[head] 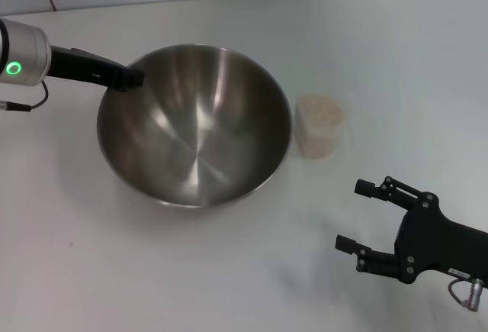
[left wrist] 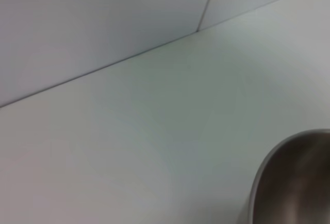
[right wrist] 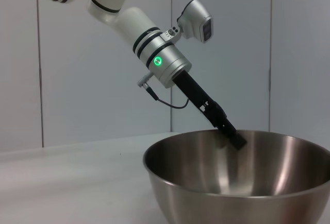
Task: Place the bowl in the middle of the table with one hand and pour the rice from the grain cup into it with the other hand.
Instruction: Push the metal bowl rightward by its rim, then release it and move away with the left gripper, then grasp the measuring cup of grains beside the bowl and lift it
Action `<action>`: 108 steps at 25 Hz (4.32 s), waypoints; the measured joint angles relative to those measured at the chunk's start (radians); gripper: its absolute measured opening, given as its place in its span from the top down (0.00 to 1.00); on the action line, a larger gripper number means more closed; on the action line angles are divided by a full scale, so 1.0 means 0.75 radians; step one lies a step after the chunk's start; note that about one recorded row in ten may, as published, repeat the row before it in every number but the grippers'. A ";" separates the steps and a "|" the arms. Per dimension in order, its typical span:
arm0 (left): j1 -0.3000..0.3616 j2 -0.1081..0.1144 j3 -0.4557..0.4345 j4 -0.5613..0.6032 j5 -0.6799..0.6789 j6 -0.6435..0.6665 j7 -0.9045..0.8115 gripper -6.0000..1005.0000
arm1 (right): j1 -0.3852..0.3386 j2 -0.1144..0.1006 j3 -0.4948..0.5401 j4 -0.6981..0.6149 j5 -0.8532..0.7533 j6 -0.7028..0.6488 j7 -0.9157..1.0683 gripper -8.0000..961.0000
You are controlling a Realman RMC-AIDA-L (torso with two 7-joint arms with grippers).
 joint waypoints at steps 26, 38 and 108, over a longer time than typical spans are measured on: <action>0.725 -0.003 0.364 0.954 -0.566 0.163 0.525 0.38 | -0.096 0.040 0.503 -0.012 0.011 0.186 -0.003 0.14; 0.852 -0.003 0.349 0.867 -0.663 0.217 0.653 0.14 | -0.040 0.161 0.802 -0.122 0.021 0.557 0.004 0.14; 0.823 0.002 0.358 0.785 -0.649 0.238 0.670 0.14 | 0.231 0.168 0.825 -0.077 -0.026 0.703 0.006 0.79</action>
